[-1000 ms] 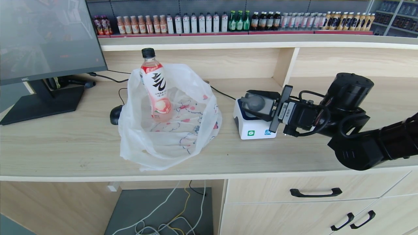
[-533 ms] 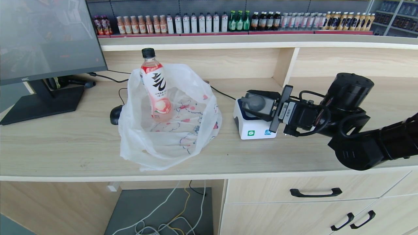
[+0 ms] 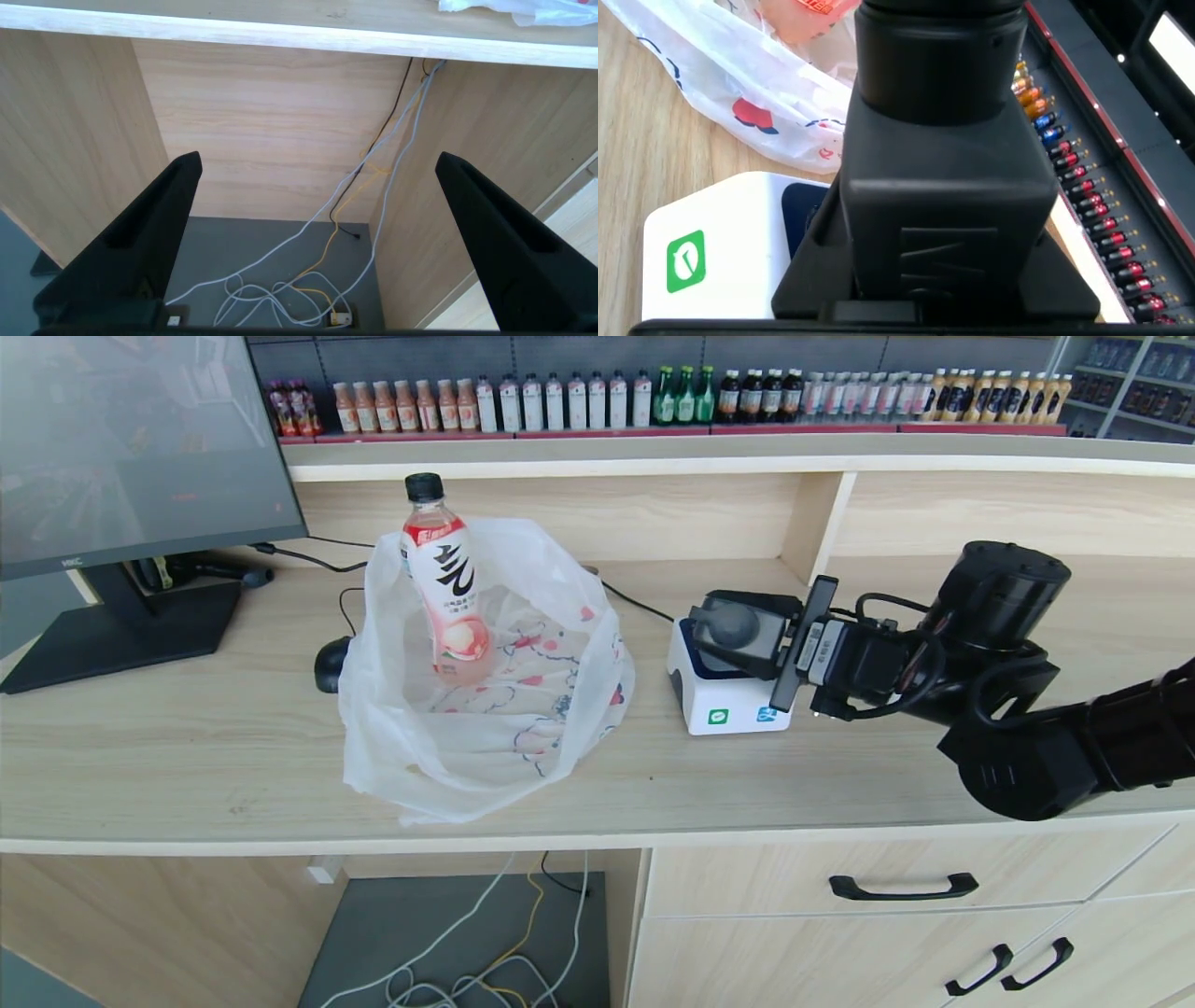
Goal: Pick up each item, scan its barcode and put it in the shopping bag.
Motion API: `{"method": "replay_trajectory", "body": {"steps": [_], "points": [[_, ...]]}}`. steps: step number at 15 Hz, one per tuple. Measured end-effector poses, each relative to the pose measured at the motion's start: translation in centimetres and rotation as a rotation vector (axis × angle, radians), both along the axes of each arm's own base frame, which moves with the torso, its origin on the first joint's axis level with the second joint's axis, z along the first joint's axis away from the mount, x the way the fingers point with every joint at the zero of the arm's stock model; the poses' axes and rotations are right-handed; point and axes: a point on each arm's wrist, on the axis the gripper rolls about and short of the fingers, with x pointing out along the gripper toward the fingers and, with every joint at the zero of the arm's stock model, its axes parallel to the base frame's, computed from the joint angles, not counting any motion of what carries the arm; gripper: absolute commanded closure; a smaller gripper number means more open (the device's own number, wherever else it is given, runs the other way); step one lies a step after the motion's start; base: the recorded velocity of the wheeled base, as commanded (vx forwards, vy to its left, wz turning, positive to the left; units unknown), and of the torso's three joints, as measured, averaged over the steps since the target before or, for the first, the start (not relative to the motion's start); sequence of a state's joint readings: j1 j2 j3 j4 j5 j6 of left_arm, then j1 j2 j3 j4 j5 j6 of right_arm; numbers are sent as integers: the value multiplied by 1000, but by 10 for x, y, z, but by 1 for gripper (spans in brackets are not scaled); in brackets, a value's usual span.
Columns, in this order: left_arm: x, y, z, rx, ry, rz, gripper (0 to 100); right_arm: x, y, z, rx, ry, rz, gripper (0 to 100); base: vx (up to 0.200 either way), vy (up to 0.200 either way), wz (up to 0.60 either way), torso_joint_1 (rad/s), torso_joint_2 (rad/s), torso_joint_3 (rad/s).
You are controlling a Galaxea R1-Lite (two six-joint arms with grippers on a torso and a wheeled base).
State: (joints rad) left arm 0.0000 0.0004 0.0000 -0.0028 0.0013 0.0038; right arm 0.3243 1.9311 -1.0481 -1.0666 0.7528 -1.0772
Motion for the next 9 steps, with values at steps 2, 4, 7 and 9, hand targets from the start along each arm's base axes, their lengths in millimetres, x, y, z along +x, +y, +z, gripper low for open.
{"method": "replay_trajectory", "body": {"steps": [2,4,7,9], "points": [[0,0,0,0,0,0,0,-5,-1,12,38,22,6,100,0,0,0,0,0,0],[0,0,0,0,0,0,0,-14,-4,31,87,49,11,100,0,0,0,0,0,0],[0,0,0,0,0,0,0,-31,-15,61,179,103,21,100,0,0,0,0,0,0],[0,0,0,0,0,0,0,-41,-28,76,231,129,9,100,0,0,0,0,0,0]]}}
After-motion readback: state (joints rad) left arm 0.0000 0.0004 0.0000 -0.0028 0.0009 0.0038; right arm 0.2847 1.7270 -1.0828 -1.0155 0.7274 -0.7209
